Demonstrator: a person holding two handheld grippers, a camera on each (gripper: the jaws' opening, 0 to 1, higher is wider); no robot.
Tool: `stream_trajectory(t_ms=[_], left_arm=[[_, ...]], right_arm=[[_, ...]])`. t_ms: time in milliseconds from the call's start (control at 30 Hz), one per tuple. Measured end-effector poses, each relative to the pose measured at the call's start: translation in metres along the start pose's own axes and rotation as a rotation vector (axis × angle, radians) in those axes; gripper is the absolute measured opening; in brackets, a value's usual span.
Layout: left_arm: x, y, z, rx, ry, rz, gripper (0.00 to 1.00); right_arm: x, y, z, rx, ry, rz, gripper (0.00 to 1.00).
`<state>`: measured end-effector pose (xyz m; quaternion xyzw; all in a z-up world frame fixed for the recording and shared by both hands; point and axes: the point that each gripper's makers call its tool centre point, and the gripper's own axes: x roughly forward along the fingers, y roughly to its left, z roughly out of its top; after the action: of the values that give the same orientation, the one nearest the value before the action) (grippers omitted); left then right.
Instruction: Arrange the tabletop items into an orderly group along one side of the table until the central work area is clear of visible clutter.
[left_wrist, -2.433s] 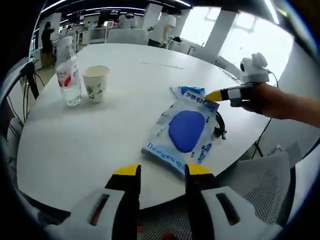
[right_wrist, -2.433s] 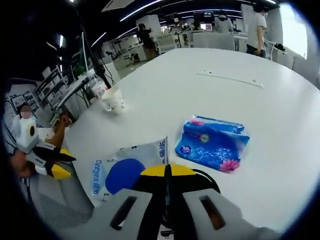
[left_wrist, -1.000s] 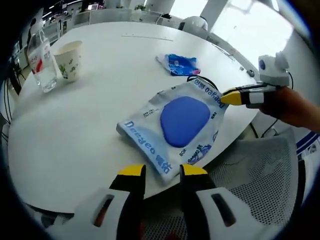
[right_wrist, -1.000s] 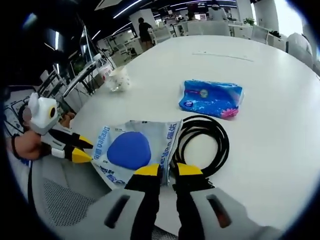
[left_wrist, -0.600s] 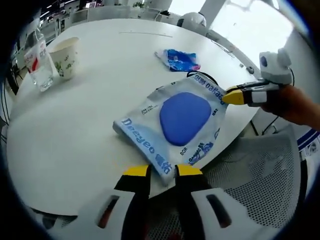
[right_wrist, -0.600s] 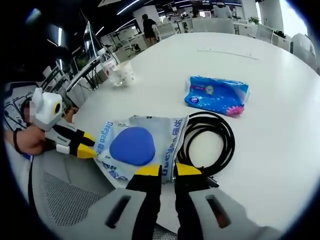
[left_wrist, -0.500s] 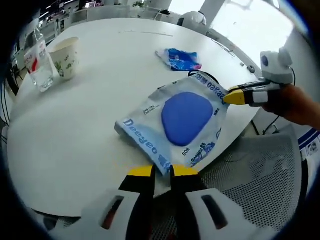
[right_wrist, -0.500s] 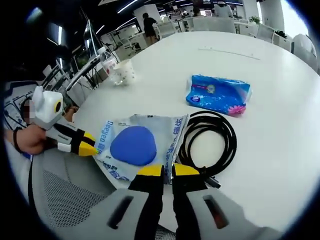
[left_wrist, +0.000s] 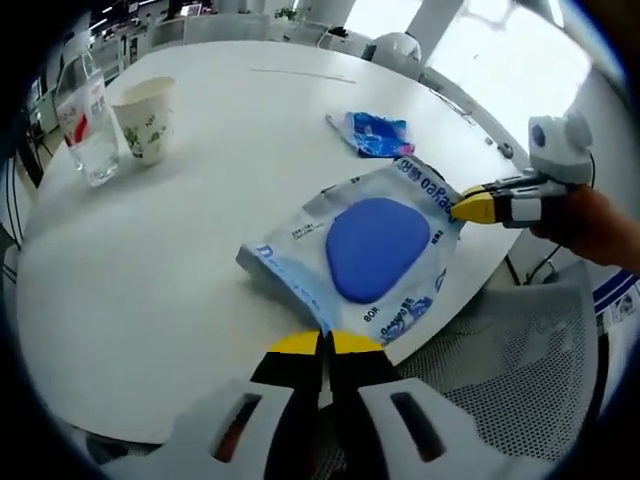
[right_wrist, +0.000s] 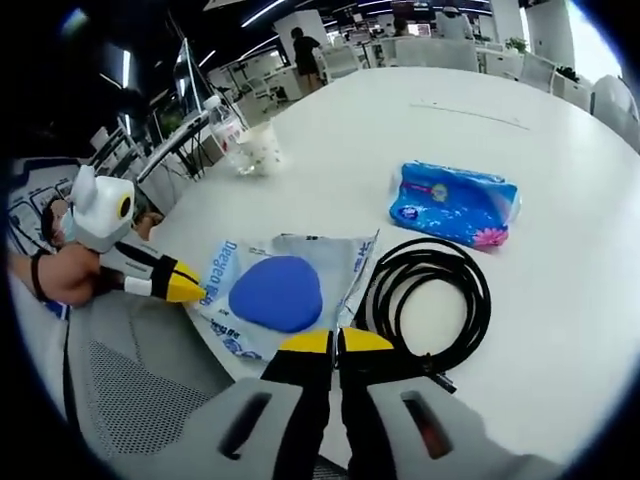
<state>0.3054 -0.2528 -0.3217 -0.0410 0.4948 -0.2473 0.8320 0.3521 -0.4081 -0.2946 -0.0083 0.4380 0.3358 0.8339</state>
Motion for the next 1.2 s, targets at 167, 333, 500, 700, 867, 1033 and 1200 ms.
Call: stream_trajectory(t_ms=[167,333,500,700,867,1033,1200], left_arm=[[-0.003,0.015,0.012,-0.016,-0.025,0.022,0.0],[-0.005,0.031,0.024,-0.03,-0.045,0.043,0.0],[-0.004,0.046,0.038,-0.039,-0.064,0.062,0.0],[-0.003,0.056,0.049,-0.057,-0.08,0.08,0.0],[0.001,0.058,0.05,-0.076,-0.084,0.082,0.0],[0.006,0.059,0.051,-0.093,-0.081,0.087,0.0],[0.011,0.063,0.059,-0.107,-0.092,0.097,0.0]], right_arm=[[0.009,0.006,0.017,-0.011,-0.021,0.013,0.0],[0.02,0.008,0.031,-0.014,-0.03,0.019,0.0],[0.034,0.007,0.045,-0.037,-0.025,0.026,0.0],[0.049,0.001,0.062,-0.088,-0.001,0.051,0.0],[0.062,-0.008,0.075,-0.116,0.01,0.07,0.0],[0.074,-0.014,0.078,-0.134,0.038,0.076,0.0],[0.082,-0.024,0.079,-0.1,0.037,0.071,0.0]])
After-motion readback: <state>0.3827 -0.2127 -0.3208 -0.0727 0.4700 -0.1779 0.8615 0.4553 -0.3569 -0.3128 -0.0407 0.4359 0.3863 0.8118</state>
